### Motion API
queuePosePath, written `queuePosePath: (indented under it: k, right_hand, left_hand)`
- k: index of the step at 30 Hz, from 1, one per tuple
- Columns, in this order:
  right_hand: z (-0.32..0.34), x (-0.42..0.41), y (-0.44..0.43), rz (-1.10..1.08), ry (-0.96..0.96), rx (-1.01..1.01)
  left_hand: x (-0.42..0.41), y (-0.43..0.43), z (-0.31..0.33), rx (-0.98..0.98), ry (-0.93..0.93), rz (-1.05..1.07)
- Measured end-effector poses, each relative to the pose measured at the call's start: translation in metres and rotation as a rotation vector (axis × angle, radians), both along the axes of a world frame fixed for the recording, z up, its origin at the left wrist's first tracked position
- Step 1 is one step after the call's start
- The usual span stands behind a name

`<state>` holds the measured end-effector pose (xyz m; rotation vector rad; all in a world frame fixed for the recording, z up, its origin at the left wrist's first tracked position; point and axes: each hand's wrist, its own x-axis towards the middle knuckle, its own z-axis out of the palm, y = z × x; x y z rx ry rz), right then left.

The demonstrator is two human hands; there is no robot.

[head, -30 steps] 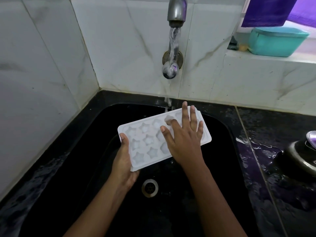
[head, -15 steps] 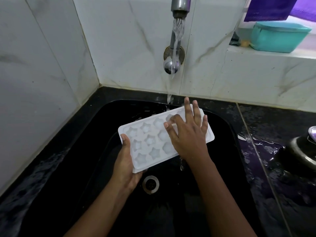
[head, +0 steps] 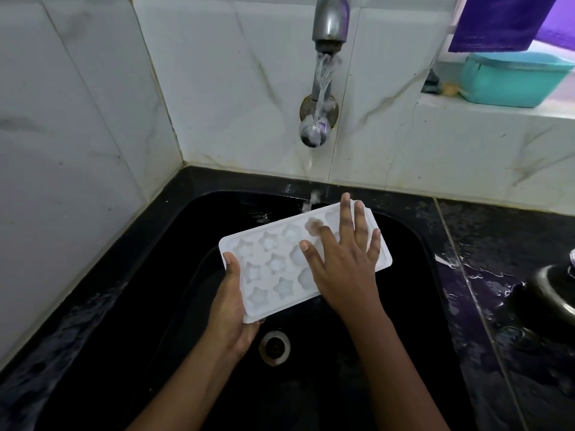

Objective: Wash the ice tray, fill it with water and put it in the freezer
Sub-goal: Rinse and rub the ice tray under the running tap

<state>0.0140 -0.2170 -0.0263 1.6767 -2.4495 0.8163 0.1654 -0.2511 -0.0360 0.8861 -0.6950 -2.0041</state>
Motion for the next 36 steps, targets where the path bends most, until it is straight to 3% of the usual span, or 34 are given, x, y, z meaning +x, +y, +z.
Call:
queuePosePath:
  k: [25, 33, 36]
  right_hand:
    - [0.021, 0.0, 0.001, 0.121, -0.027, 0.058]
    - [0.018, -0.001, 0.004, -0.013, 0.02, -0.011]
    - [0.015, 0.003, 0.003, 0.079, 0.004, 0.025]
  left_hand:
    - [0.003, 0.001, -0.003, -0.039, 0.039, -0.006]
    - [-0.002, 0.003, -0.003, -0.066, 0.043, -0.025]
    - [0.0, 0.001, -0.004, -0.052, 0.043, -0.015]
